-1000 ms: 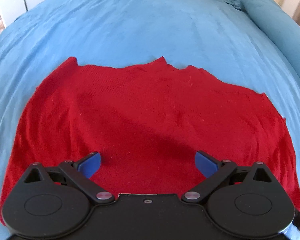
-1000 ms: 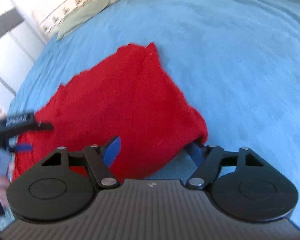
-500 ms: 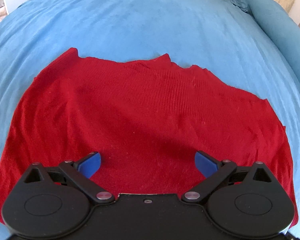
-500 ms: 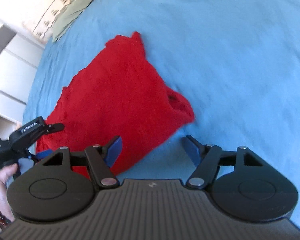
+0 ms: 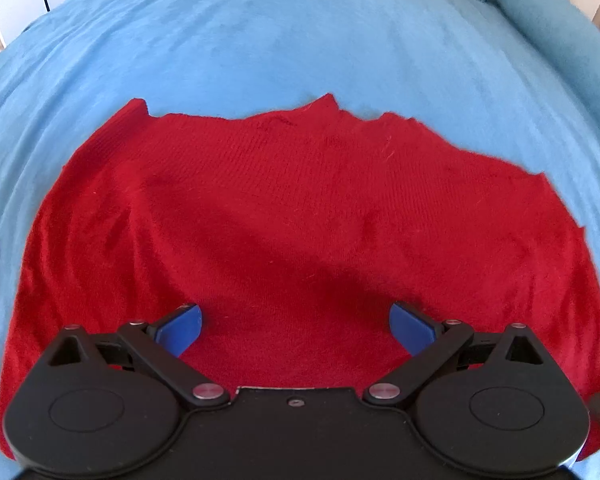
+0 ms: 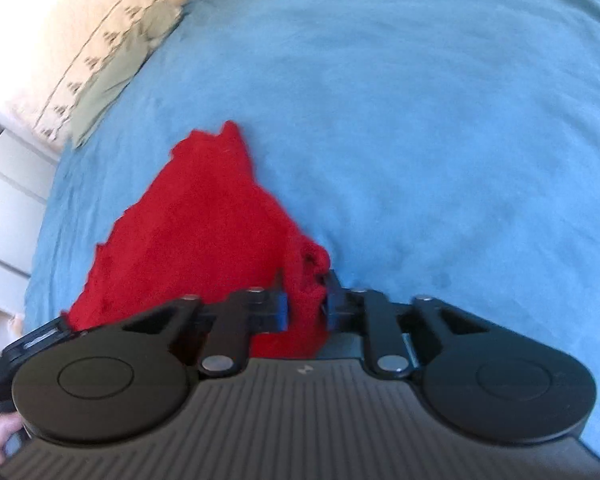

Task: Fold small clothes
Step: 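Grasp the sweater edge with the right gripper and fold it over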

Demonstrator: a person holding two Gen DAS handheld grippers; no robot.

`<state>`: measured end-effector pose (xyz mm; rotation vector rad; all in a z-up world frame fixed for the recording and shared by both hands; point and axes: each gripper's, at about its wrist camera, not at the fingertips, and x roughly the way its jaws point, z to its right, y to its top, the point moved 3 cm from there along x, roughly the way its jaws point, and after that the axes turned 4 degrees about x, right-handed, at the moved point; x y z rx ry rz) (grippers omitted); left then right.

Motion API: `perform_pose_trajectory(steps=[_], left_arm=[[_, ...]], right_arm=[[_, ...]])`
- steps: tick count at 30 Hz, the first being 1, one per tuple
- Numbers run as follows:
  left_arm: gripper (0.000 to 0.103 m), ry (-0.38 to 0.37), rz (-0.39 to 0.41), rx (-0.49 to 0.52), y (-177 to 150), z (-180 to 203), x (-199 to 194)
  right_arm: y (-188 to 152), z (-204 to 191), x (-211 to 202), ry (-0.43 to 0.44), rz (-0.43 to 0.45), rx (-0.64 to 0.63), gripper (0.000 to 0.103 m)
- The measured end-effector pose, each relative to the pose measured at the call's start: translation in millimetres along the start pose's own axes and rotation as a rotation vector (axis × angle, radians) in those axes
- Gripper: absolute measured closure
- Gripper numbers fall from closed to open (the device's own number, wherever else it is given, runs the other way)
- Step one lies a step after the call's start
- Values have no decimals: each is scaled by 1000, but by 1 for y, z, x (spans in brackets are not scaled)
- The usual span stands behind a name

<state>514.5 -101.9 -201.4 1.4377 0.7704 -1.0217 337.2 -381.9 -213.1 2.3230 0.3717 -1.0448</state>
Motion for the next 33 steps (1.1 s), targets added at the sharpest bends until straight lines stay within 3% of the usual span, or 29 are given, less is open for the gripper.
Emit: perform_pose_trajectory(steps=[6, 9, 13, 16, 21, 24, 28, 33], left_arm=[[0, 60, -66, 84, 5, 6, 12], [6, 35, -89, 87, 12, 1, 7], [8, 17, -36, 49, 18, -36, -29], [7, 61, 14, 55, 13, -81, -65], [6, 162, 44, 31, -11, -171, -102], [6, 185, 32, -21, -31, -219, -103], [7, 188, -3, -84, -56, -259, -93], [6, 145, 0, -108, -65, -266, -89]], right_arm=[[8, -41, -29, 93, 43, -95, 75], [12, -75, -39, 167, 56, -125, 75], [6, -134, -46, 288, 58, -175, 75], [-9, -185, -46, 400, 36, -229, 75], [-73, -264, -36, 554, -87, -410, 76], [-130, -291, -14, 589, -190, -533, 76], [-207, -302, 29, 517, -302, -738, 76], [-246, -294, 61, 436, -327, -852, 76]])
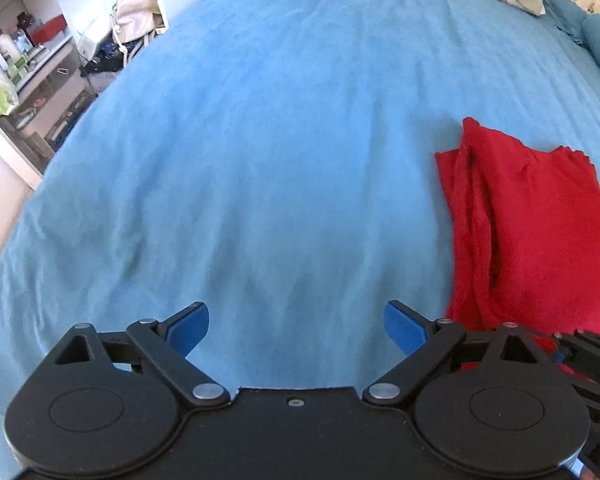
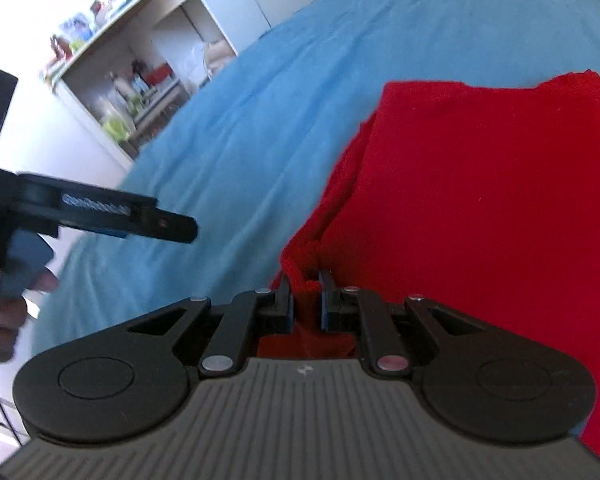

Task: Fold small clothes
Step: 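Grasp the sweater edge with the right gripper and fold it over, then open the right gripper and withdraw it from the folded sweater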

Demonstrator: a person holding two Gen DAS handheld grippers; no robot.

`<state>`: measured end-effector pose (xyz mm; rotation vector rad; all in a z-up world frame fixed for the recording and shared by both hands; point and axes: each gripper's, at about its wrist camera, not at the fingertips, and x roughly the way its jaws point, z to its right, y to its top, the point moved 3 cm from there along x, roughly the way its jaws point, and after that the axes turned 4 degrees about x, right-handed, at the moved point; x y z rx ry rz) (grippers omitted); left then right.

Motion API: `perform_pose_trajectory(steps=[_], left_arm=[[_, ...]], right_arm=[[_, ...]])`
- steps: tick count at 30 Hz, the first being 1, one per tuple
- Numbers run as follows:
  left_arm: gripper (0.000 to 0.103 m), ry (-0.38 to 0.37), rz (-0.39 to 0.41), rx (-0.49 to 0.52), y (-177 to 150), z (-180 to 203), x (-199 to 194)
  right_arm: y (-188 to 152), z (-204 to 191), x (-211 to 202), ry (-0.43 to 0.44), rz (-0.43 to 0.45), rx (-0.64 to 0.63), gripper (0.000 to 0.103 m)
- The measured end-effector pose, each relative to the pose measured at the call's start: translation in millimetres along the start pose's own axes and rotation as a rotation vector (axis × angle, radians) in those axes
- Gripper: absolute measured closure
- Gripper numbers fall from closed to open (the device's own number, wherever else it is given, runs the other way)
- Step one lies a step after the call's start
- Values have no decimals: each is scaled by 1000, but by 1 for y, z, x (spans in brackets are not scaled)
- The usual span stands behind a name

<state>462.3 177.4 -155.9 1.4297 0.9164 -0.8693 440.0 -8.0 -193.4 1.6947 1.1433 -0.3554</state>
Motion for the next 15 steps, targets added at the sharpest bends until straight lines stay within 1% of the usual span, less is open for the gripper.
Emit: perform_pose_trajectory(steps=[1, 2, 3, 4, 5, 6, 7, 9, 10, 12, 15], left_arm=[[6, -7, 0, 2, 0, 0, -1], [6, -14, 0, 6, 1, 0, -1], [6, -22, 3, 8, 2, 1, -2], [6, -31, 7, 8, 4, 3, -3], [6, -44, 13, 6, 6, 3, -4], [6, -60, 20, 2, 7, 4, -8], [6, -75, 26, -2, 9, 7, -11], [6, -113, 36, -6, 12, 15, -18], [6, -137, 37, -4, 14, 19, -20], [6, -180, 38, 11, 16, 30, -22], [7, -230, 30, 57, 13, 54, -23]], right_arm=[[-1, -2, 2, -15, 0, -29, 76], [-2, -5, 3, -29, -1, -54, 71], [3, -7, 5, -43, 0, -75, 68], [3, -10, 4, -41, 2, -96, 48], [0, -14, 2, -32, -2, -108, 23], [3, -20, 0, -29, -2, -117, 14], [4, -24, -7, -29, 14, -130, 9], [-2, -29, -25, -33, 44, -166, 9], [-3, -27, -36, -57, 54, -178, 9], [-5, -20, -56, -137, 83, -175, 9], [-9, 5, -81, -258, 104, -132, 9]])
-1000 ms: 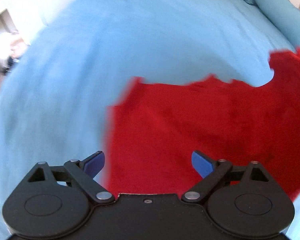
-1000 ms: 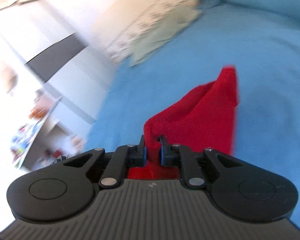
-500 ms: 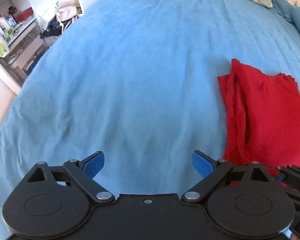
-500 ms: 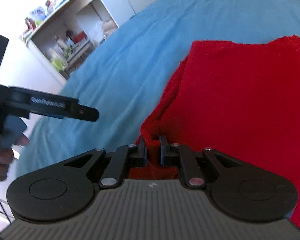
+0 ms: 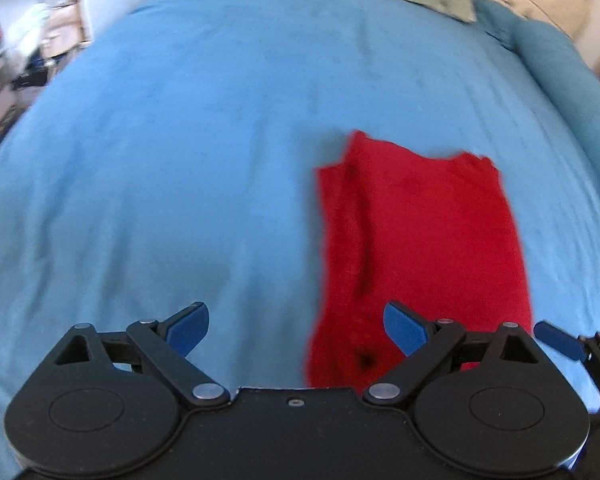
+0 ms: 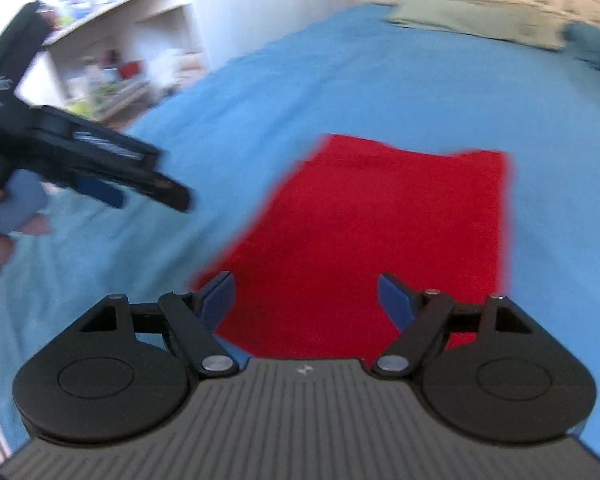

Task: Fold small clothes
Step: 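Open the right gripper and withdraw it from the folded sweater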

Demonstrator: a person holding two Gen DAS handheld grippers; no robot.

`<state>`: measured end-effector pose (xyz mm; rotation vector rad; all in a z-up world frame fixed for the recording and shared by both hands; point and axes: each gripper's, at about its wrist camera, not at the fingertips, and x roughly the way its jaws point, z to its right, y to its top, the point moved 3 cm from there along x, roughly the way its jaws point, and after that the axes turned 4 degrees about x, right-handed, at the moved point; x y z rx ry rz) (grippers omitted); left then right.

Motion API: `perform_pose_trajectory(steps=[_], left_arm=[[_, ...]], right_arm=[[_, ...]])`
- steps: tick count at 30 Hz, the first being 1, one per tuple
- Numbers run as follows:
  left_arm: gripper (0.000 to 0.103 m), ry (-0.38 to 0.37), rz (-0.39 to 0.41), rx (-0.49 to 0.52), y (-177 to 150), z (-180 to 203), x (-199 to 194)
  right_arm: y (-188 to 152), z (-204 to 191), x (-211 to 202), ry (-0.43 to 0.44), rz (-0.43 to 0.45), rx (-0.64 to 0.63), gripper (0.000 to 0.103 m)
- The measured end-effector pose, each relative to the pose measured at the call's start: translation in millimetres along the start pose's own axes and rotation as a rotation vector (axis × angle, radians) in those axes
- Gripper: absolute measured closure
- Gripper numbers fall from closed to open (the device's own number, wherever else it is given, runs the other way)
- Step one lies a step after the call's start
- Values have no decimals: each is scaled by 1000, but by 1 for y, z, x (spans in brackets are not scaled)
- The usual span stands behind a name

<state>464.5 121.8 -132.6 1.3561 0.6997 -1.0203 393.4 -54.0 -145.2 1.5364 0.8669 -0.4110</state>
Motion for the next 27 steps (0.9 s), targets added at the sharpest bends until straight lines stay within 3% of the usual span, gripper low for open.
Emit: perform_pose_trajectory(steps=[5, 10, 13, 17, 21, 24, 27], left_arm=[[8, -39, -26, 63, -8, 27, 16], [14, 38, -93, 72, -22, 26, 41], [13, 81, -152, 43, -37, 6, 50], [11, 49, -172, -27, -50, -15, 52], [12, 66, -187, -2, -43, -11, 51], [12, 29, -121, -17, -24, -2, 35], [9, 16, -40, 18, 3, 10, 31]], right_arm=[[-16, 52, -9, -132, -47, 72, 9], [-30, 81, -6, -159, -87, 127, 9], [-40, 92, 2, -175, -128, 136, 9], [-51, 102, 7, -199, -163, 120, 9], [-54, 107, 11, -186, -181, 131, 9], [-43, 106, 10, -176, -178, 121, 9], [-21, 104, 1, -155, -118, 96, 9]])
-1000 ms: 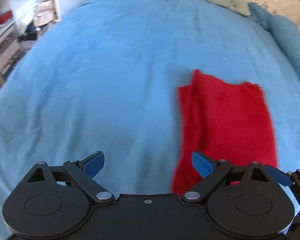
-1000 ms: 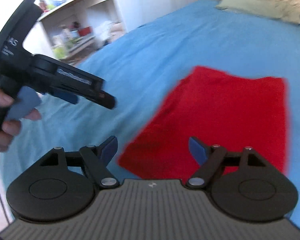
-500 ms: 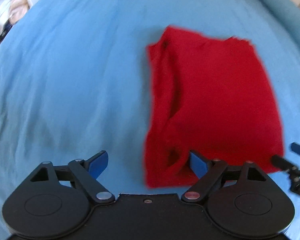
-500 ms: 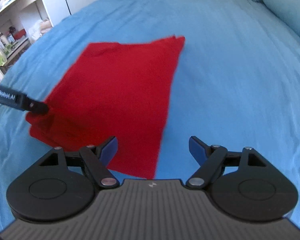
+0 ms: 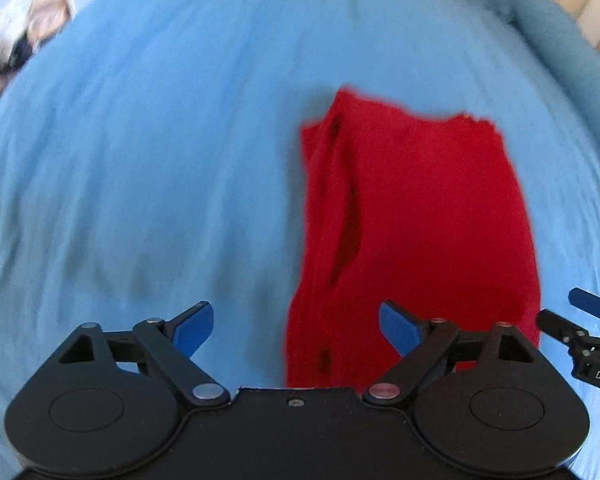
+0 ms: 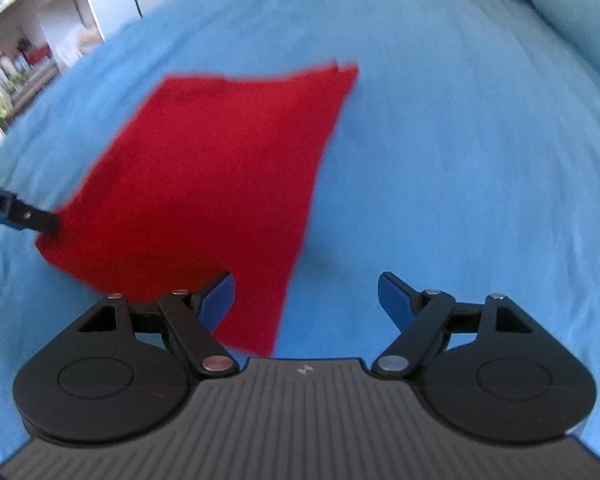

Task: Fold small clothes

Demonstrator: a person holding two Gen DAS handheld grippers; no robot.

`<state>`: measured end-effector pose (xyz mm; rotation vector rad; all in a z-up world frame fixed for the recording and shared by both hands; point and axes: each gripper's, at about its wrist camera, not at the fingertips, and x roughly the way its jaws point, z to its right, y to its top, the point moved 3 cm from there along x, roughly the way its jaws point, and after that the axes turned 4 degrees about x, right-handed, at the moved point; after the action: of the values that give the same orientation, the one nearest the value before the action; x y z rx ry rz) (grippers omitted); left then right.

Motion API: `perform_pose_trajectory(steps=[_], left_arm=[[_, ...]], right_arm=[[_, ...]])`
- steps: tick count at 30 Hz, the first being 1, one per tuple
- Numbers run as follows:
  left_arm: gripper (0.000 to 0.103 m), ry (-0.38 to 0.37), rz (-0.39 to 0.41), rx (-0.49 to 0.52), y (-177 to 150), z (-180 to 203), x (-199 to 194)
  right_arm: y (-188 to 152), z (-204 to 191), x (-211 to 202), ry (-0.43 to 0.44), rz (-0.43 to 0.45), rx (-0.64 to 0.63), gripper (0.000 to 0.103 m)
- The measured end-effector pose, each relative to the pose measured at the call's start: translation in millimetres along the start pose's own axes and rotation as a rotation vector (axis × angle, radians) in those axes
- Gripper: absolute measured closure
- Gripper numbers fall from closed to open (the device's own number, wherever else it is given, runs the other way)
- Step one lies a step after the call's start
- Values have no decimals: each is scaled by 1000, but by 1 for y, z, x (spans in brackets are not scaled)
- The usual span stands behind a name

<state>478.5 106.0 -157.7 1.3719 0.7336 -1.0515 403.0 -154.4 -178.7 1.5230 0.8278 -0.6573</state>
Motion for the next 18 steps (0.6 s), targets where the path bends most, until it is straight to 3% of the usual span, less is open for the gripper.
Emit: perform_pose_trajectory(steps=[5, 10, 14, 18], left_arm=[[9, -14, 41, 15, 31, 11, 30], [8, 3, 14, 33, 28, 10, 61], [8, -34, 14, 3, 29, 3, 62], [10, -64, 49, 59, 30, 8, 49]], right_arm=[[36, 0, 21, 23, 15, 34, 9], [42, 8, 52, 48, 10, 115, 8], [33, 20, 65, 76, -10, 191, 4], [37, 22, 60, 88, -26, 185, 4]])
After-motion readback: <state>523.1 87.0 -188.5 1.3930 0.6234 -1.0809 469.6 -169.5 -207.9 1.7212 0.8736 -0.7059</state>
